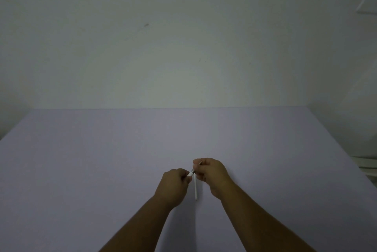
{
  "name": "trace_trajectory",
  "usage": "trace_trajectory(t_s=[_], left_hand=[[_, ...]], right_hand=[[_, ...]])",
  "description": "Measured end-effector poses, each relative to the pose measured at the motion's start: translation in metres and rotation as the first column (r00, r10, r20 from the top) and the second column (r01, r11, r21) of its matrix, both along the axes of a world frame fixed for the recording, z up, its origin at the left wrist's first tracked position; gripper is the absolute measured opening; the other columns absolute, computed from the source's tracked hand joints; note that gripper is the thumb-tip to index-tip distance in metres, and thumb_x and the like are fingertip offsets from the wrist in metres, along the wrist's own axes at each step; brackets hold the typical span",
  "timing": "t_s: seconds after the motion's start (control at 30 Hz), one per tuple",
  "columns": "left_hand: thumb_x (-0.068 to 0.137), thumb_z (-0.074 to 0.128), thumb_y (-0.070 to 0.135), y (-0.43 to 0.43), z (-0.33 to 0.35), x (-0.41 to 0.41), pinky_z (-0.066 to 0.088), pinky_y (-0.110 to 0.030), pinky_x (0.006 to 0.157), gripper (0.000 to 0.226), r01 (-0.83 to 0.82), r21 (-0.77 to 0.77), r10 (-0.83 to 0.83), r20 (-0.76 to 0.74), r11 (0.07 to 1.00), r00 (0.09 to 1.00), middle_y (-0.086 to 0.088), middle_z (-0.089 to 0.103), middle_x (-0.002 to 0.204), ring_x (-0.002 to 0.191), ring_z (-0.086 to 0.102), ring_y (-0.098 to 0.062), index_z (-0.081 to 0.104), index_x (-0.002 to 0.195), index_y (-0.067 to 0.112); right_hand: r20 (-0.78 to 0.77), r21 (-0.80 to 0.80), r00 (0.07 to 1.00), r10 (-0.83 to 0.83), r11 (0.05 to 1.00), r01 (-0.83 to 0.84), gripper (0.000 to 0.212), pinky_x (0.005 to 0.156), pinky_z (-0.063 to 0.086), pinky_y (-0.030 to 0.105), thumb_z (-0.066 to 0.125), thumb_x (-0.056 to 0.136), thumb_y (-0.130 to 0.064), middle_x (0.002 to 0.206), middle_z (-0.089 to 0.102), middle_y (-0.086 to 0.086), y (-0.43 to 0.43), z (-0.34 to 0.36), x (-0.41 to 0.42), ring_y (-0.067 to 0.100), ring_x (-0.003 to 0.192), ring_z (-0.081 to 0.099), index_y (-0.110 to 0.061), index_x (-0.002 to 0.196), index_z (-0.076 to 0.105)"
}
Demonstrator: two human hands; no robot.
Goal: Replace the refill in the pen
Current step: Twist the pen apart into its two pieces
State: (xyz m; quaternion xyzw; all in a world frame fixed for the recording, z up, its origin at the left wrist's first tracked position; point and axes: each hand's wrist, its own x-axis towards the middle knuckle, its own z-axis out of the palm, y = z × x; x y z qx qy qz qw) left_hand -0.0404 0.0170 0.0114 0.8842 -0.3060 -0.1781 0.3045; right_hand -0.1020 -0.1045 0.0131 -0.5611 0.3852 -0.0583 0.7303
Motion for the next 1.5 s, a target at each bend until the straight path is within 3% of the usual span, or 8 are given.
trace_trajectory(t_s=[0.4, 0.53, 0.67, 0.83, 1.0, 1.13, 1.4, 1.5], left_hand=[[0.093, 0.051, 0.026, 0.001, -0.001, 0.0, 0.031, -0.011, 0.055, 0.024, -0.007, -0.012, 0.007, 0.014, 1.0, 1.0, -0.005, 0.071, 0.098, 0.072, 0.052, -0.008, 0.067, 0.105, 0.012], [0.093, 0.052, 0.026, 0.001, -0.002, -0.002, 0.027, -0.006, 0.052, 0.023, -0.01, -0.016, 0.01, 0.018, 1.0, 1.0, -0.004, 0.071, 0.098, 0.071, 0.051, -0.007, 0.067, 0.104, 0.013], [0.093, 0.052, 0.026, 0.002, -0.003, -0.002, 0.029, -0.009, 0.053, 0.023, -0.018, -0.01, 0.018, 0.016, 1.0, 1.0, -0.005, 0.071, 0.098, 0.071, 0.052, -0.008, 0.067, 0.104, 0.012], [0.093, 0.052, 0.025, 0.002, -0.003, -0.003, 0.03, -0.009, 0.053, 0.023, -0.019, -0.005, 0.019, 0.003, 1.0, 1.0, -0.005, 0.071, 0.097, 0.071, 0.052, -0.009, 0.067, 0.103, 0.012], [0.093, 0.052, 0.025, 0.003, -0.002, -0.003, 0.028, -0.007, 0.051, 0.022, -0.016, -0.009, 0.016, 0.005, 1.0, 1.0, -0.004, 0.07, 0.096, 0.069, 0.051, -0.008, 0.067, 0.103, 0.012], [0.093, 0.052, 0.026, 0.003, 0.0, -0.003, 0.035, -0.017, 0.062, 0.022, -0.005, -0.014, 0.005, 0.003, 1.0, 1.0, -0.006, 0.07, 0.096, 0.072, 0.052, -0.009, 0.067, 0.1, 0.013], [0.094, 0.048, 0.022, 0.003, 0.004, -0.007, 0.045, -0.023, 0.066, 0.021, 0.009, -0.087, -0.022, -0.152, 0.996, 0.988, -0.007, 0.066, 0.093, 0.077, 0.061, -0.018, 0.055, 0.113, 0.025], [0.093, 0.047, 0.022, 0.004, 0.004, -0.007, 0.049, -0.028, 0.064, 0.017, -0.006, -0.092, -0.013, -0.21, 0.996, 0.978, -0.01, 0.065, 0.089, 0.074, 0.061, -0.022, 0.056, 0.108, 0.027]], right_hand=[[0.019, 0.04, 0.999, -0.043, 0.998, 0.043, 0.031, 0.085, 0.051, 0.033, 0.058, 0.084, 0.002, 0.1, 0.065, 0.013, 0.0, 0.004, -0.001, 0.023, 0.089, 0.06, -0.01, 0.113, 0.058], [-0.044, -0.033, 0.998, -0.034, 0.999, 0.033, 0.031, 0.07, 0.052, 0.028, 0.069, 0.082, -0.011, 0.089, 0.063, 0.011, 0.004, 0.002, -0.002, 0.015, 0.068, 0.057, -0.004, 0.111, 0.06], [0.014, 0.043, 0.999, -0.036, 0.998, 0.035, 0.036, 0.08, 0.05, 0.029, 0.058, 0.084, 0.001, 0.106, 0.066, 0.014, 0.002, 0.001, -0.002, 0.023, 0.093, 0.062, -0.012, 0.117, 0.056], [-0.052, -0.048, 0.998, -0.042, 0.998, 0.039, 0.032, 0.076, 0.051, 0.031, 0.066, 0.084, -0.01, 0.099, 0.064, 0.013, 0.004, 0.001, -0.003, 0.016, 0.072, 0.057, -0.009, 0.115, 0.059], [-0.009, 0.031, 1.0, 0.007, 0.999, -0.007, 0.037, 0.082, 0.049, 0.032, 0.06, 0.086, -0.006, 0.114, 0.064, 0.015, 0.003, 0.003, -0.003, 0.021, 0.091, 0.059, -0.017, 0.12, 0.054], [0.014, -0.074, 0.998, -0.066, 0.995, 0.067, 0.033, 0.067, 0.05, 0.024, 0.063, 0.085, -0.007, 0.091, 0.065, 0.01, 0.002, 0.004, -0.003, 0.013, 0.066, 0.056, -0.013, 0.117, 0.057], [0.111, -0.126, 0.994, -0.009, 0.992, 0.023, 0.035, 0.077, 0.047, 0.023, 0.063, 0.085, -0.01, 0.099, 0.067, 0.003, -0.006, 0.011, -0.003, 0.014, 0.092, 0.062, -0.025, 0.115, 0.055], [0.13, -0.138, 0.97, -0.205, 0.965, 0.223, 0.028, 0.079, 0.049, 0.027, 0.064, 0.085, -0.011, 0.091, 0.065, -0.003, -0.011, 0.01, 0.005, 0.009, 0.083, 0.06, -0.024, 0.109, 0.059]])
